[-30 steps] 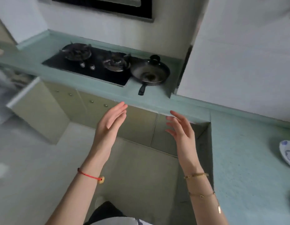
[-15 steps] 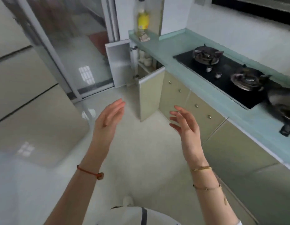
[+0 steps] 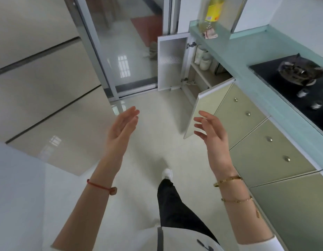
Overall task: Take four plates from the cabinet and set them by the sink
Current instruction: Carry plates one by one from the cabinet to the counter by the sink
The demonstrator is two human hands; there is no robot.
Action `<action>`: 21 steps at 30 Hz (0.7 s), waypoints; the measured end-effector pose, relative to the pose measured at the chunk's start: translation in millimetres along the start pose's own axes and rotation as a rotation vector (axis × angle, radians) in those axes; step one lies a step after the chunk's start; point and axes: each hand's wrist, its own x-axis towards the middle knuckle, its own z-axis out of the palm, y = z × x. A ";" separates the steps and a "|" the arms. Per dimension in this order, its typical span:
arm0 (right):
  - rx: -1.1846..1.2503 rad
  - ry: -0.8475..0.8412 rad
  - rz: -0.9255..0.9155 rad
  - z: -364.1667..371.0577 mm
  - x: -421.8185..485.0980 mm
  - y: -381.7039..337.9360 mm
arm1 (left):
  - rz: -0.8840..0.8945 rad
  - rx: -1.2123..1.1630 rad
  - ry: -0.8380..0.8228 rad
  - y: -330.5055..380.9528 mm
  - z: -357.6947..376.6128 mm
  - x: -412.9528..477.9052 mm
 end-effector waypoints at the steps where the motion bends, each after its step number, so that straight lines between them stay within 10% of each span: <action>1: 0.003 -0.008 0.002 9.4 17.6 1.3 | -0.003 0.003 0.006 -1.5 -1.4 18.2; 21: 0.017 0.097 -0.007 141.4 420.4 -40.1 | -0.053 0.011 -0.027 5.5 22.8 458.1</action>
